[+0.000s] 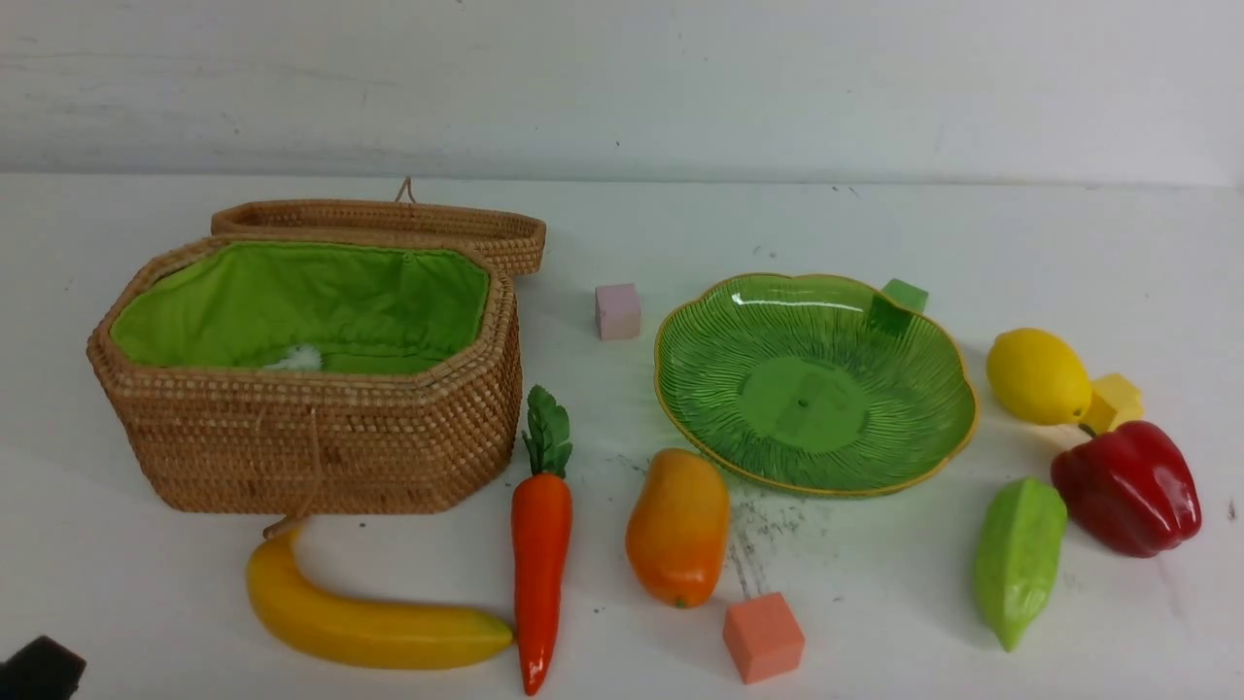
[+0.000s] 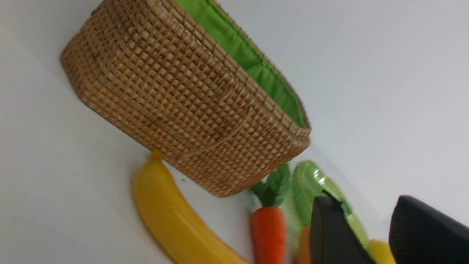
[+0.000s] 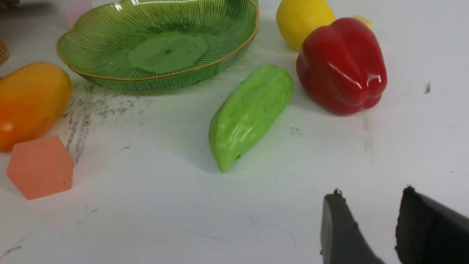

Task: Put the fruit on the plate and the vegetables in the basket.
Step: Use the left arm to grab a banana and put it into the right plate

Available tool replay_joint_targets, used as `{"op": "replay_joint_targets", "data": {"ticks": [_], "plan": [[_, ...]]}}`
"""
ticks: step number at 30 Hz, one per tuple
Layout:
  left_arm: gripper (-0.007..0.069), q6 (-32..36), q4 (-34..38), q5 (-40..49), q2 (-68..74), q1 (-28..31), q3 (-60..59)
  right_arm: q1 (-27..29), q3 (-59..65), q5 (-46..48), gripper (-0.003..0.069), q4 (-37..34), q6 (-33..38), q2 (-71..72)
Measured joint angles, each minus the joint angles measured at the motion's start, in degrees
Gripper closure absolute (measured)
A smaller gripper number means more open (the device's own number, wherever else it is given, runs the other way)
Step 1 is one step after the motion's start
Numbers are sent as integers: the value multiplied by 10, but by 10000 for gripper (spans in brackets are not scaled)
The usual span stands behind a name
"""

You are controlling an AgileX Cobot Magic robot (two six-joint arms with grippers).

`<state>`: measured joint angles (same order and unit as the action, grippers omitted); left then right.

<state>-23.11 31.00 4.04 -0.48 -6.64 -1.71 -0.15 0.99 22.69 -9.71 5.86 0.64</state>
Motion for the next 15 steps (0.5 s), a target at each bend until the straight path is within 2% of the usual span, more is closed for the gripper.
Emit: {"op": "replay_joint_targets", "data": {"ticks": [3,6,12,15], "plan": [[386,-7,45,-40,0,0,0,0,0,0,419,0,0,0],[405,-8,58,-48,0,0,7,0,0,0,419,0,0,0],[636,33,24,75,0,0,128,0,0,0,419,0,0,0],[638,57,15,145,10,0,180,0,0,0,419,0,0,0]]}}
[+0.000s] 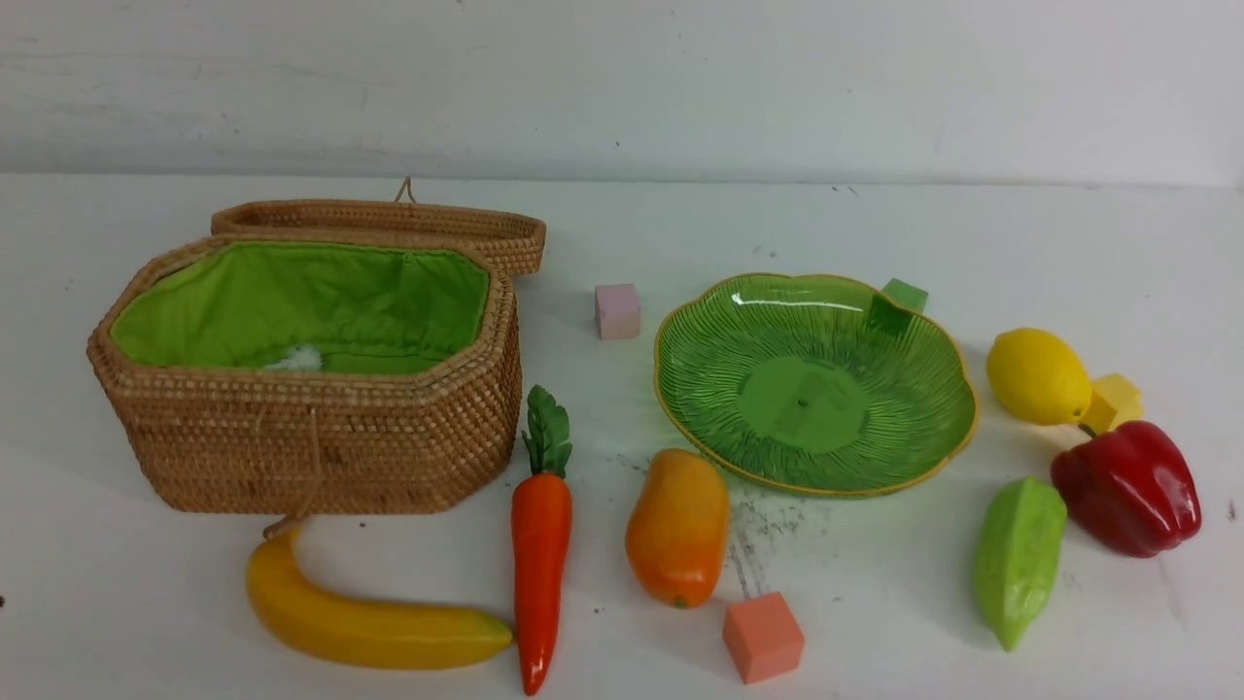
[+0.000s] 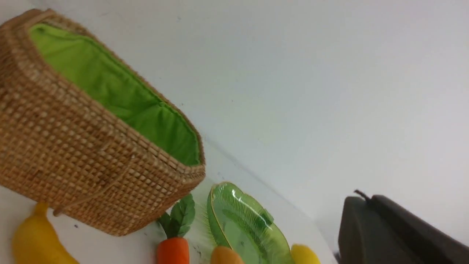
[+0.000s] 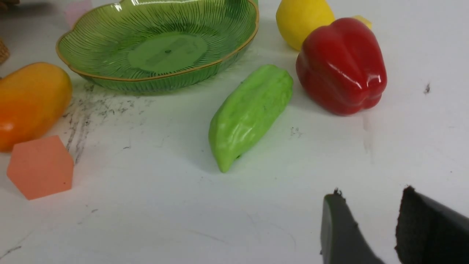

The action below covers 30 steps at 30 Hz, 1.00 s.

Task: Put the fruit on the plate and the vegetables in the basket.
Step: Use the left arm to grab a banana and put it into the right plate

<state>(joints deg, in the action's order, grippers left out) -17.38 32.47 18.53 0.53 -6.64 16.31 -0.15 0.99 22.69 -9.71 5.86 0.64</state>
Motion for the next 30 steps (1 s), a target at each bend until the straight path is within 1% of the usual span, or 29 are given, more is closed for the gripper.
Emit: {"op": "replay_joint_targets", "data": {"ticks": [3,6,9,11,12,13,16,17,20,22,23,25,27,28,29,30], "plan": [[638,26,-8,109,50,0,63,0,0,0,419,0,0,0],[638,46,-20,198,104,0,108,0,0,-3,419,-1,0,0],[638,65,-39,283,164,0,149,0,3,-15,419,-41,-22,0],[638,73,-52,320,193,0,167,0,6,-31,419,-113,-59,0],[638,74,-55,329,201,0,171,0,6,-33,419,-122,-63,0],[638,78,-69,364,230,0,185,0,6,-55,419,-201,-105,0],[638,89,-94,420,281,0,203,0,6,-90,419,-325,-154,0],[638,97,-99,433,296,0,207,0,6,-103,419,-355,-163,0],[638,109,-103,445,327,0,210,0,6,-123,423,-409,-172,0],[638,112,-104,447,341,-2,212,-2,-5,-88,438,-419,-167,0],[638,113,-106,447,346,-7,215,-6,-18,-53,453,-419,-154,0],[638,117,-112,448,358,-25,221,-15,-56,14,483,-418,-116,-7],[638,122,-126,458,375,-59,236,-23,-126,106,522,-408,-59,-34],[638,123,-141,467,390,-82,248,-28,-183,175,554,-393,-20,-65],[638,123,-154,475,405,-101,260,-31,-218,216,567,-381,-2,-86],[638,123,-157,477,408,-105,262,-31,-227,226,570,-378,3,-92]]}}
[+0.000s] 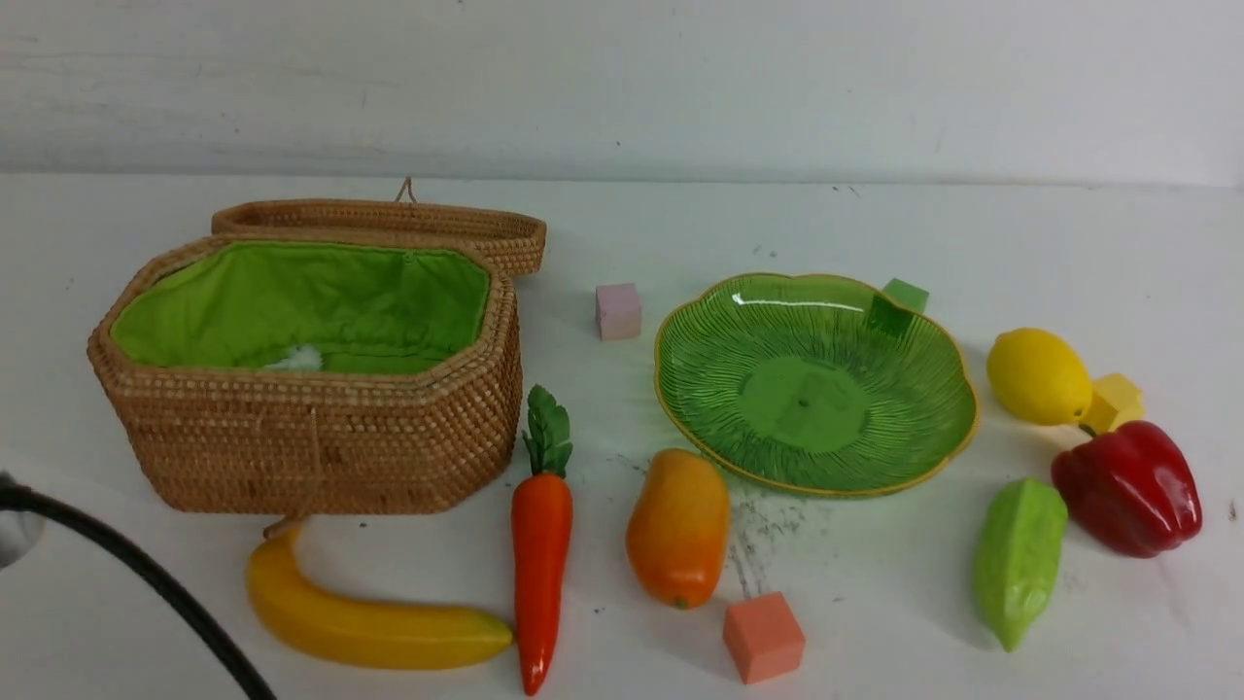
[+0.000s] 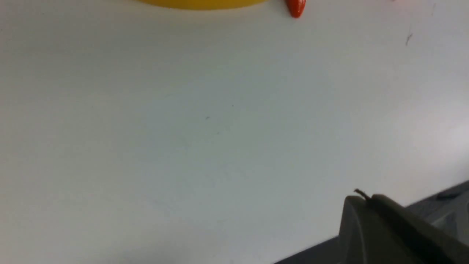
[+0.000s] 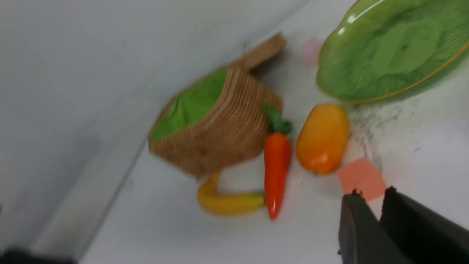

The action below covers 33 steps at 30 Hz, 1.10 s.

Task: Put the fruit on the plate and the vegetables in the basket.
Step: Use the left arm to grab a banana and put it into the right plate

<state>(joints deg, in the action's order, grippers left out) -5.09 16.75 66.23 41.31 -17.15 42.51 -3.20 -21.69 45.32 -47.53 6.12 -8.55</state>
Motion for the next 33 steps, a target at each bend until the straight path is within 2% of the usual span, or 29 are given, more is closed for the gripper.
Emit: {"op": "replay_joint_targets", "data": {"ticks": [1,6,10,12,17,19,22,23,24,26,28,30,33], "plan": [[638,3,-22,7,27,-32,21,-1,-89,106,592,37,34,-57],[638,51,-62,-12,87,-93,64,-13,-272,255,599,113,79,-160],[638,163,-65,-25,133,-125,84,-56,-385,268,599,137,113,-194],[638,245,-61,-26,165,-136,94,-91,-438,272,598,138,134,-206],[603,392,-77,-55,231,-139,100,-149,-502,272,592,138,147,-215],[539,445,-97,-73,264,-139,100,-163,-504,273,591,140,149,-215],[368,482,-127,-107,323,-139,101,-174,-495,273,591,157,149,-215],[368,483,-127,-107,323,-139,101,-173,-494,273,591,158,149,-215],[277,484,-137,-122,350,-139,101,-175,-488,273,591,169,150,-215],[142,484,-155,-148,393,-139,101,-175,-474,273,587,185,150,-216],[48,484,-178,-178,429,-139,101,-175,-463,273,585,191,150,-217],[-3,476,-206,-208,462,-139,101,-175,-456,273,583,191,150,-217],[-13,458,-244,-253,496,-139,101,-175,-452,273,581,183,150,-217]]}}
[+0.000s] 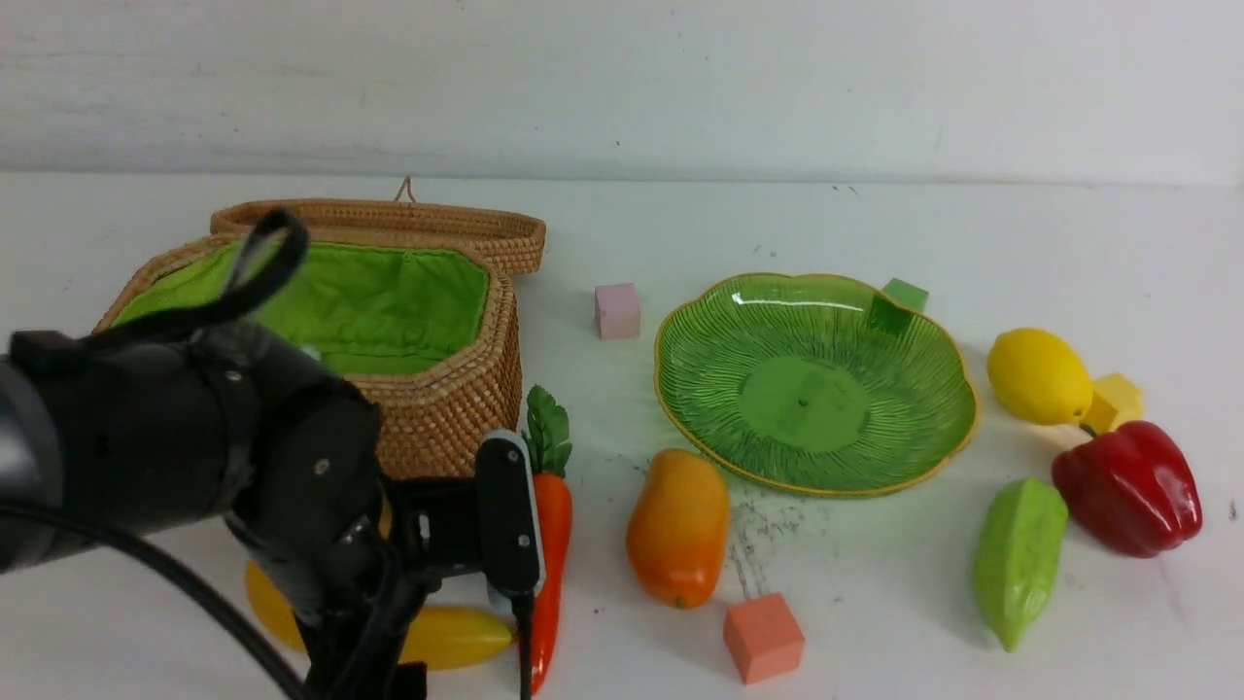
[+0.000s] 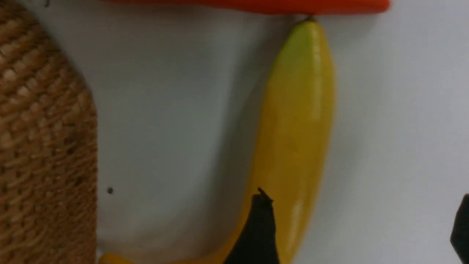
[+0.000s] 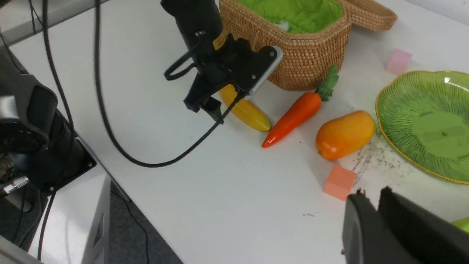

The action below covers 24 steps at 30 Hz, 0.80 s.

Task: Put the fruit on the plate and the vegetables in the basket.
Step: Use the left arm to grab a banana and put it into the right plate

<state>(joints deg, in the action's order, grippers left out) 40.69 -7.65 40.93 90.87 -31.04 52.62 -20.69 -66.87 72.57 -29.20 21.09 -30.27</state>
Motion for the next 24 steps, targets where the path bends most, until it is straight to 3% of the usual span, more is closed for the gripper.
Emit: {"op": "replay_joint_targets", "data": {"ticks": [6,13,20,24], "plan": [[84,-13,-45,-37,53,0,1,0,4,0,574,-26,0,0],[326,-15,-48,-23,81,0,3,0,4,0,571,-33,0,0],[318,-16,-39,19,76,-1,3,0,4,0,571,-34,0,0],[318,-28,3,69,33,-1,3,0,4,0,570,-34,0,0]]}}
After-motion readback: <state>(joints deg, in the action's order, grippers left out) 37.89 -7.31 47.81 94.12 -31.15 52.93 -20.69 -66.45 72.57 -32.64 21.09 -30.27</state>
